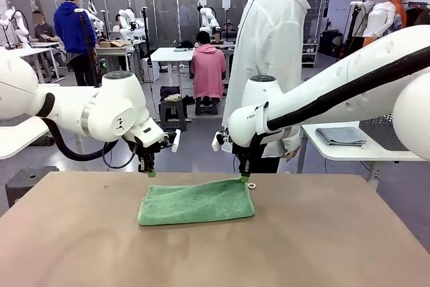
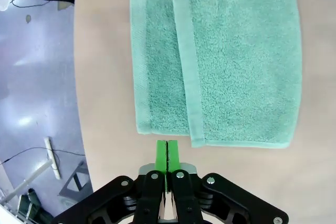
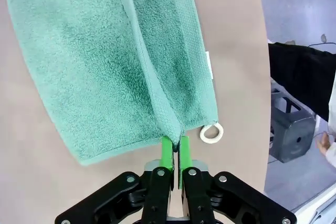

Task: Fold the towels and place them in the basket.
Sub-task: When a person lays out a Towel with hook on the table, fold it in half twice.

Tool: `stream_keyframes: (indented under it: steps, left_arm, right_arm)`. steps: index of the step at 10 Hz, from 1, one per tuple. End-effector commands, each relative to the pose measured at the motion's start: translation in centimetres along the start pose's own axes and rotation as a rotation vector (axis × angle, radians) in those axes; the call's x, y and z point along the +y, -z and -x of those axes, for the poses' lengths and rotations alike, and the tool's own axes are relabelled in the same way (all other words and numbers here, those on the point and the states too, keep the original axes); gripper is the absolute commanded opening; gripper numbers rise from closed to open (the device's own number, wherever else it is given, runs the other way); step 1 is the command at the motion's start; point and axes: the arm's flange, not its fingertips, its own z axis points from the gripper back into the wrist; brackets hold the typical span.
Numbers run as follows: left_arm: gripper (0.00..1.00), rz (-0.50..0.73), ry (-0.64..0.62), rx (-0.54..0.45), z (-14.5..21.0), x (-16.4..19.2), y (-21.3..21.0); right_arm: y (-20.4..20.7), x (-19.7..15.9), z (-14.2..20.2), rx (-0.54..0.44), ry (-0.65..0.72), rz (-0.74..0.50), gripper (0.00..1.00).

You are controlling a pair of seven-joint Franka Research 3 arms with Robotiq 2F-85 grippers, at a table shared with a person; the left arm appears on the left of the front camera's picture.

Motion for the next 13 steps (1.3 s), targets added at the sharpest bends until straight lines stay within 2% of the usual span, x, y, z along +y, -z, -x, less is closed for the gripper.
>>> stream_keyframes:
  steps: [1,3,4,7,8,9,10,11,12,13]
  left_arm:
    - [0.01,0.053,0.008,-0.01,0.7,0.5,0.1]
    - [0.01,0.082,0.016,-0.029,1.1,0.2,0.7]
    - [0.01,0.086,0.017,-0.03,1.3,-0.3,0.7]
    - [0.01,0.091,0.01,-0.054,2.2,-2.0,1.1]
    - [0.01,0.098,0.01,-0.069,2.5,-2.6,0.8]
    - [0.01,0.103,0.017,-0.082,2.9,-3.4,0.2]
    - [0.01,0.095,0.027,-0.107,3.3,-4.2,-0.9]
    - [0.01,0.093,0.035,-0.126,4.1,-5.0,-2.3]
    - [0.21,0.089,0.044,-0.142,4.8,-5.2,-3.0]
    - [0.21,0.099,0.045,-0.171,5.6,-5.2,-3.4]
  right_arm:
    - [0.5,-0.9,-0.1,0.011,0.012,-0.007,0.06]
    - [1.3,-1.9,0.2,0.005,-0.007,-0.008,0.06]
    - [1.7,-2.0,0.3,-0.003,-0.016,-0.01,0.13]
    - [1.8,-2.1,0.5,-0.024,-0.039,0.02,0.45]
    - [1.0,-1.5,0.5,-0.031,-0.036,0.016,0.52]
    - [-0.5,-0.4,0.5,-0.04,0.001,-0.016,0.65]
    - [-2.7,1.6,0.7,-0.066,0.031,-0.026,0.72]
    - [-5.5,4.3,1.4,-0.09,0.079,-0.023,0.85]
    - [-7.6,6.6,2.1,-0.106,0.134,0.001,0.92]
    - [-9.2,8.4,3.0,-0.121,0.211,0.013,1.0]
